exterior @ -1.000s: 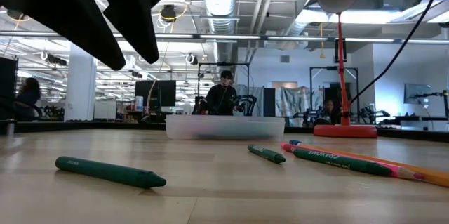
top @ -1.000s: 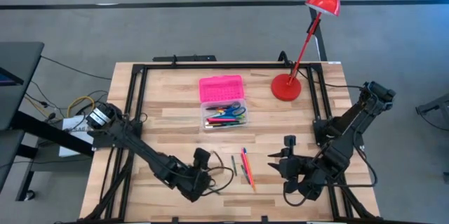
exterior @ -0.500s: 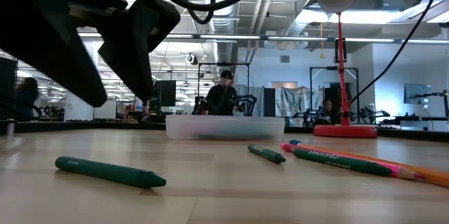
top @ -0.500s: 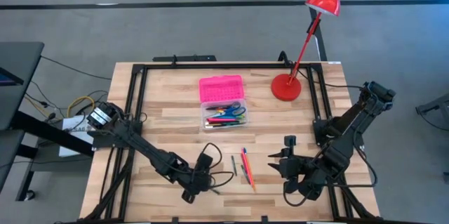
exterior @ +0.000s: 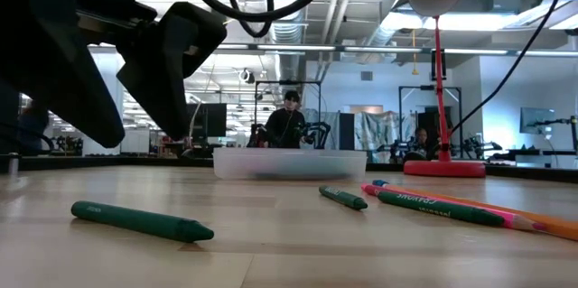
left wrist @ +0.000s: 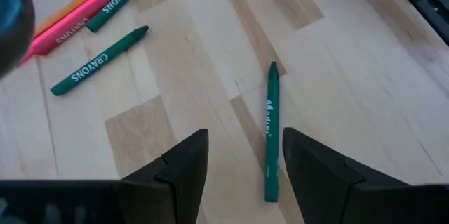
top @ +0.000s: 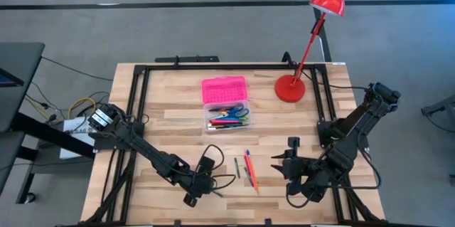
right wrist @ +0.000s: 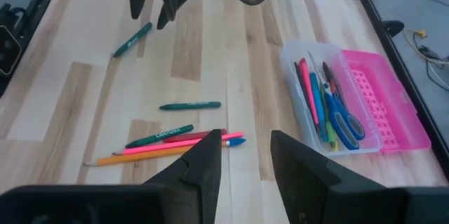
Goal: Pick & place school supplies into a supply box
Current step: Put the green crayon into the pink supply box
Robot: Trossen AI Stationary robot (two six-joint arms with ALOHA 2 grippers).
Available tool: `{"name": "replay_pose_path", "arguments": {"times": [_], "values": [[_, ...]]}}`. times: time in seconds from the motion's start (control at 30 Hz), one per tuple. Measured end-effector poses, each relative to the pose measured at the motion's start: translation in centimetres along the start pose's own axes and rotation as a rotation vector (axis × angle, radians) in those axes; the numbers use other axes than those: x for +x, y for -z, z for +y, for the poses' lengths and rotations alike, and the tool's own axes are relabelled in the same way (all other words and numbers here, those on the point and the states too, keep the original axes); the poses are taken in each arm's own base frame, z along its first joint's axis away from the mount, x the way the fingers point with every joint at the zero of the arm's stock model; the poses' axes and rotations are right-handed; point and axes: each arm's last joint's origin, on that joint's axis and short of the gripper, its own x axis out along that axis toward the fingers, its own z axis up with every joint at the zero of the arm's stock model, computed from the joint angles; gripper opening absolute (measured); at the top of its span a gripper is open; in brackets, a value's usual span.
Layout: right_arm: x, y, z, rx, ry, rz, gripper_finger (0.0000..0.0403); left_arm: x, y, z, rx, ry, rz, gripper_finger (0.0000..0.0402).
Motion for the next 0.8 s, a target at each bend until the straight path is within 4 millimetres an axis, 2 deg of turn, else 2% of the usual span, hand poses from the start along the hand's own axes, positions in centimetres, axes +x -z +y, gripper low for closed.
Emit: {"name": "replay_pose_path", "arguments": {"times": [0.8], "values": [[0.01,0.03,-0.03,-0.008,0.002,0.003,0.0118,0.01,-0.22,0.06,0.002,-0.008,-0.023,0.0179]]}}
